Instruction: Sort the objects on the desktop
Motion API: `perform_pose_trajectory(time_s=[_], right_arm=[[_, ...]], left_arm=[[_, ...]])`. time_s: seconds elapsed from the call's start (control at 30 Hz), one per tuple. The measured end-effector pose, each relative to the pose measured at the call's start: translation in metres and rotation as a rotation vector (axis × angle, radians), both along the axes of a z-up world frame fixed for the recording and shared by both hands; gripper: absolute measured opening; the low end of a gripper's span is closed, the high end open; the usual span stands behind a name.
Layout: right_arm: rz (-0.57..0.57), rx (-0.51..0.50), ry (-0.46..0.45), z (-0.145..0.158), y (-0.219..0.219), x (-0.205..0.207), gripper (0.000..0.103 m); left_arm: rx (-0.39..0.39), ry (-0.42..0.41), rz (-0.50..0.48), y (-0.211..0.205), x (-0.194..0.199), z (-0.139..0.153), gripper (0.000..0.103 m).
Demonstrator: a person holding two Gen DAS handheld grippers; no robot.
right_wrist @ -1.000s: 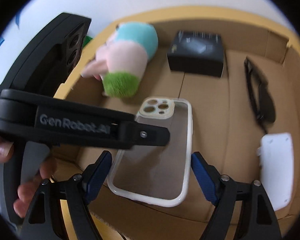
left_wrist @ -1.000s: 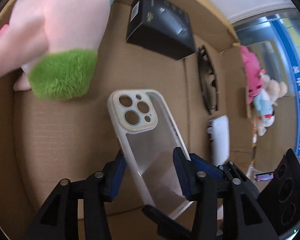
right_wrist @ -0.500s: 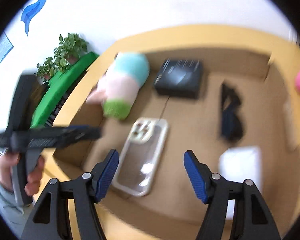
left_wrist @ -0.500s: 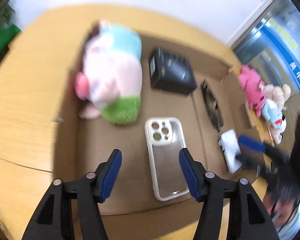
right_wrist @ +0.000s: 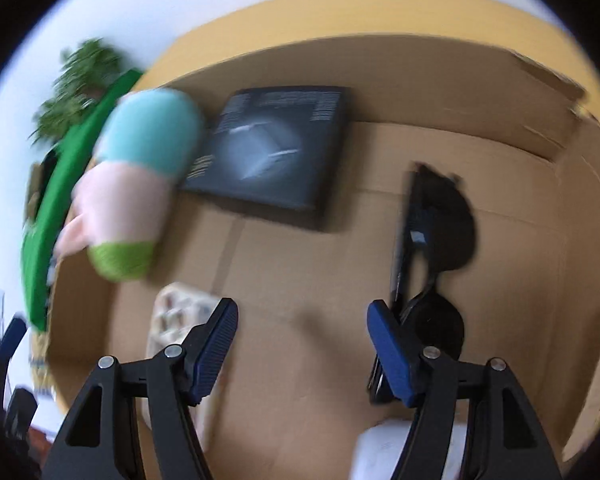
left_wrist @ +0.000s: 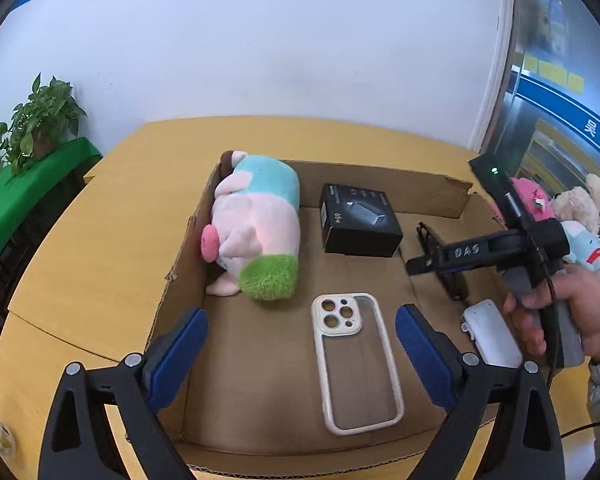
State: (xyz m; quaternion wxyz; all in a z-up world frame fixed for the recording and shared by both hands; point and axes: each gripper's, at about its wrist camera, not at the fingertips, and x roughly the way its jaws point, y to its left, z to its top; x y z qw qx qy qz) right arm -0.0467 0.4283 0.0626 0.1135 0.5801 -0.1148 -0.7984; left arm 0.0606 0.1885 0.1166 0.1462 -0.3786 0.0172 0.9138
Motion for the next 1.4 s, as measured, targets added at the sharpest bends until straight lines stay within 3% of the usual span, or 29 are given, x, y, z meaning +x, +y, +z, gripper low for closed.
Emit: perform_pose_trajectory(time_s=[0.13, 0.27, 0.4, 0.47, 0.53, 0.63, 0.77, 1.0, 1.1, 1.13, 1.3, 1.4], right_arm=[[-0.092, 0.043, 0.034, 0.009, 0.023, 0.0, 0.067], [-0.086, 0.074, 0.12, 0.033, 0.021, 0.026, 0.067], [-0.05, 0.156, 0.249, 0.059, -0.002, 0.084, 0.072], [-0.055, 0.216, 0.317, 0.066, -0.014, 0.118, 0.08], [-0.086, 0.278, 0.396, 0.072, -0.024, 0.158, 0.08], [-0.165, 0.309, 0.475, 0.066, -0.037, 0.196, 0.08], [-0.255, 0.276, 0.526, 0.055, -0.031, 0.227, 0.082], [-0.278, 0.303, 0.603, 0.024, -0.031, 0.239, 0.082], [-0.278, 0.308, 0.65, 0.017, -0.03, 0.238, 0.087], [-0.28, 0.314, 0.661, 0.016, -0.03, 0.237, 0.088], [-0.315, 0.338, 0.745, 0.01, -0.033, 0.244, 0.096], [-0.337, 0.343, 0.747, 0.009, -0.031, 0.245, 0.102]], left_arm=[[0.005, 0.032, 0.026, -0.005, 0.004, -0.002, 0.096], [0.017, 0.114, 0.071, -0.011, 0.014, 0.007, 0.097], [-0.043, 0.254, 0.124, -0.011, 0.04, 0.021, 0.103], [-0.087, 0.288, 0.129, -0.007, 0.05, 0.025, 0.103], [-0.136, 0.304, 0.131, -0.001, 0.059, 0.025, 0.103], [-0.185, 0.294, 0.12, 0.007, 0.068, 0.018, 0.103], [-0.19, 0.243, 0.074, 0.012, 0.075, 0.002, 0.103], [-0.194, 0.2, 0.054, 0.008, 0.071, -0.041, 0.103], [-0.157, 0.178, 0.075, 0.004, 0.064, -0.06, 0.103], [-0.11, 0.198, 0.086, -0.001, 0.064, -0.063, 0.103], [-0.099, 0.285, 0.093, 0.001, 0.068, -0.07, 0.103], [-0.078, 0.335, 0.088, -0.001, 0.074, -0.073, 0.103]])
